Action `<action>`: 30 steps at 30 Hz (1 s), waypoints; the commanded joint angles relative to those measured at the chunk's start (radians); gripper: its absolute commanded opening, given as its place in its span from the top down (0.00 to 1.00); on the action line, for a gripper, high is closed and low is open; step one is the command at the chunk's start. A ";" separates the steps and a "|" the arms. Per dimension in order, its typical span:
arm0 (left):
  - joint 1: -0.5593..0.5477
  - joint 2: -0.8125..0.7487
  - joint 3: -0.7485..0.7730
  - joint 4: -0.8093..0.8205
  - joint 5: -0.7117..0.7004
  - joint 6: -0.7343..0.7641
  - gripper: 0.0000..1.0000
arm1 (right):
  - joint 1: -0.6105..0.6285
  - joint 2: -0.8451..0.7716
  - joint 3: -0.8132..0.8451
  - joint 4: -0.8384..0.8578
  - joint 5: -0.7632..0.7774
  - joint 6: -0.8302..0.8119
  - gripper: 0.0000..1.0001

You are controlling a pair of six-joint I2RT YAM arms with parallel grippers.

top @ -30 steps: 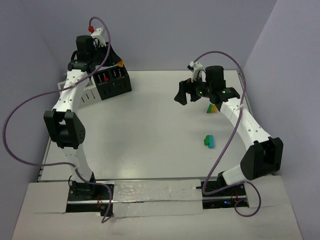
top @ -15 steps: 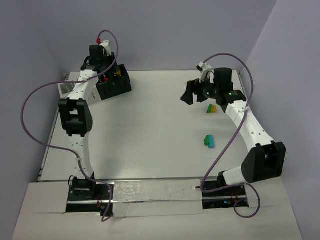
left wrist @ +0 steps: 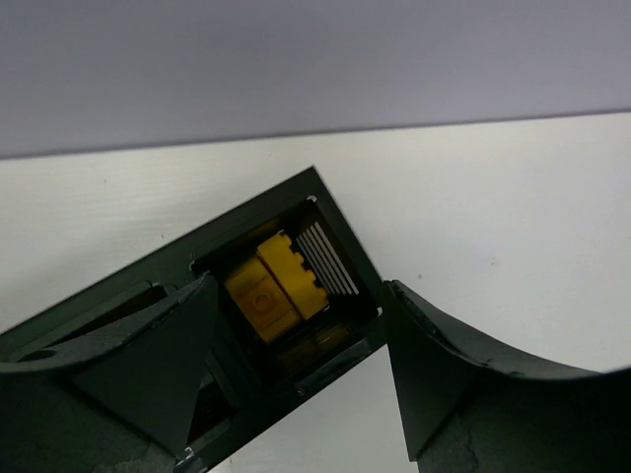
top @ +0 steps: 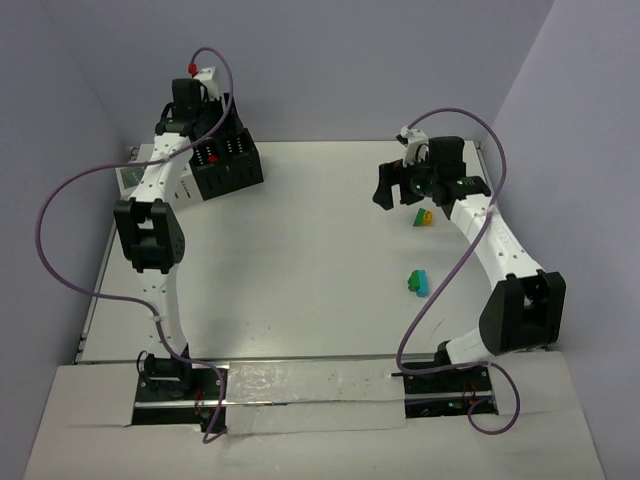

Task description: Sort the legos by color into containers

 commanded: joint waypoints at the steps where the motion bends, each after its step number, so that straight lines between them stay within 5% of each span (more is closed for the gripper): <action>1: 0.004 -0.095 0.113 -0.028 0.047 0.014 0.23 | -0.047 0.034 0.075 -0.058 0.091 -0.086 0.05; 9: -0.014 -0.379 -0.134 -0.036 0.166 0.105 0.23 | -0.123 0.170 0.117 -0.141 0.151 -0.257 0.08; 16: -0.027 -0.532 -0.265 -0.215 0.508 0.295 0.24 | -0.268 0.378 0.302 -0.370 0.005 -0.693 0.15; 22: -0.068 -0.621 -0.386 -0.217 0.563 0.300 0.24 | -0.325 0.500 0.408 -0.493 -0.035 -0.990 0.24; 30: -0.106 -0.646 -0.448 -0.206 0.525 0.286 0.23 | -0.327 0.658 0.524 -0.635 -0.098 -1.123 0.14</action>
